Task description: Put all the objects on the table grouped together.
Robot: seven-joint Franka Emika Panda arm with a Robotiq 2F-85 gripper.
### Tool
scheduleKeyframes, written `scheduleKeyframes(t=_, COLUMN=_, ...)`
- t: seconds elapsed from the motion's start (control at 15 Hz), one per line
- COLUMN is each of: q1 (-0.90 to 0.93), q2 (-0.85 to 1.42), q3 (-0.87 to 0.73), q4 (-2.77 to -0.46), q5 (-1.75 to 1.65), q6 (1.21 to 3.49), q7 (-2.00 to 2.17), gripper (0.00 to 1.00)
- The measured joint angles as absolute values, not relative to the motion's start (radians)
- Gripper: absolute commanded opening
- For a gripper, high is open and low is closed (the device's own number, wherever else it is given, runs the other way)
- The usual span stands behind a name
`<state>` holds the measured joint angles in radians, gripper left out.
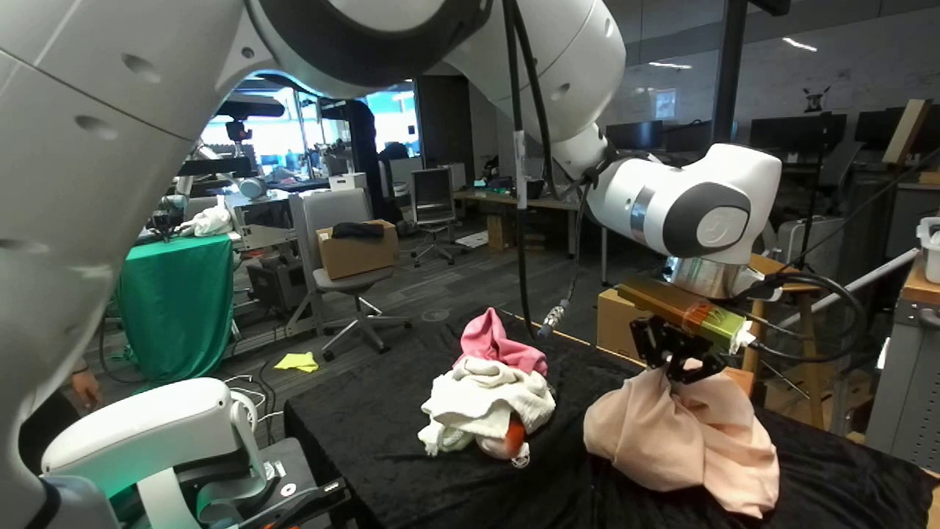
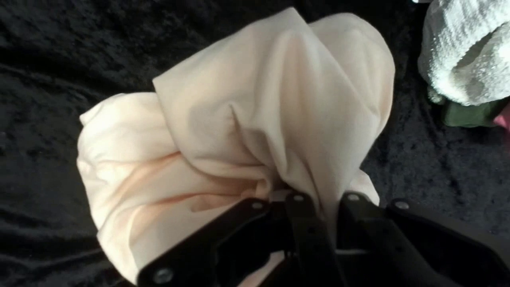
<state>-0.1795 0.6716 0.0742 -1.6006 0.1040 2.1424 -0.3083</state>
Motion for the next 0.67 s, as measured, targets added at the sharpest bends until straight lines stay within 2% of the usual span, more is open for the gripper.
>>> scheduleKeyframes(t=0.67, q1=-0.104, q2=0.341, q3=0.132, q4=-1.885, q5=0.112, q6=2.188, q7=-0.353, gripper=0.08)
